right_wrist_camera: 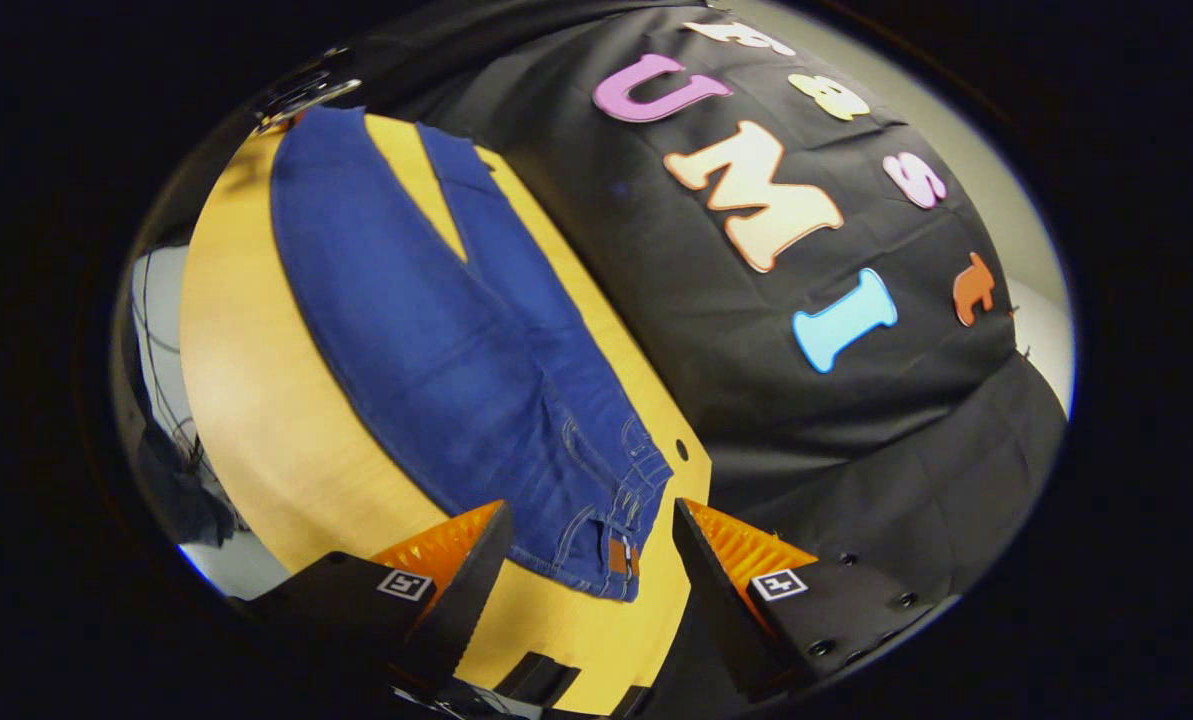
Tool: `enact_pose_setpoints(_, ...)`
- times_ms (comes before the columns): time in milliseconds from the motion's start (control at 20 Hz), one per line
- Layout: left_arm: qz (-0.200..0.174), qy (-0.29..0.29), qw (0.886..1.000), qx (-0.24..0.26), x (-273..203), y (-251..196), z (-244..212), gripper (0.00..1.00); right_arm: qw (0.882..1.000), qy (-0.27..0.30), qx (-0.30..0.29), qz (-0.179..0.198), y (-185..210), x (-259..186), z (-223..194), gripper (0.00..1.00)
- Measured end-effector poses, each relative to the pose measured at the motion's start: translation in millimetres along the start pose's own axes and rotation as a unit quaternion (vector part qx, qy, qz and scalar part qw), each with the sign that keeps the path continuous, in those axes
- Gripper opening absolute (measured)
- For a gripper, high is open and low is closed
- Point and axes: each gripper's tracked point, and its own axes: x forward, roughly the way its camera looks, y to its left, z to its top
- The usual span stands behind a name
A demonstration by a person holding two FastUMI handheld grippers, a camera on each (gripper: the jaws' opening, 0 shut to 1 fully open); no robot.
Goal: Grasp the waist and the cuffs of the jeans and fold them to make the two legs overlap; first hold the waist and fold one-third of the jeans toward the cuffs, then hold the cuffs and fold the remaining one-third in the same direction to finish folding.
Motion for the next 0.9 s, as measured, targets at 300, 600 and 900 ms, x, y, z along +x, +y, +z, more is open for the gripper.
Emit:
enact_pose_setpoints(300, -0.009, 0.028, 0.999, -0.015, 0, 0, -1, 0.0, 0.993, 0.024, -0.101, 0.059, 34, 20, -59, 0.99)
enact_pose_setpoints(600, 0.004, 0.047, 0.999, -0.005, -1, 0, 0, 0.0, 0.983, 0.019, -0.166, 0.072, 40, 52, -80, 0.9)
enact_pose_setpoints(900, 0.016, 0.06, 0.998, -0.026, -1, 0, 1, 0.0, 0.983, 0.013, -0.171, 0.068, 41, 83, -79, 0.61)
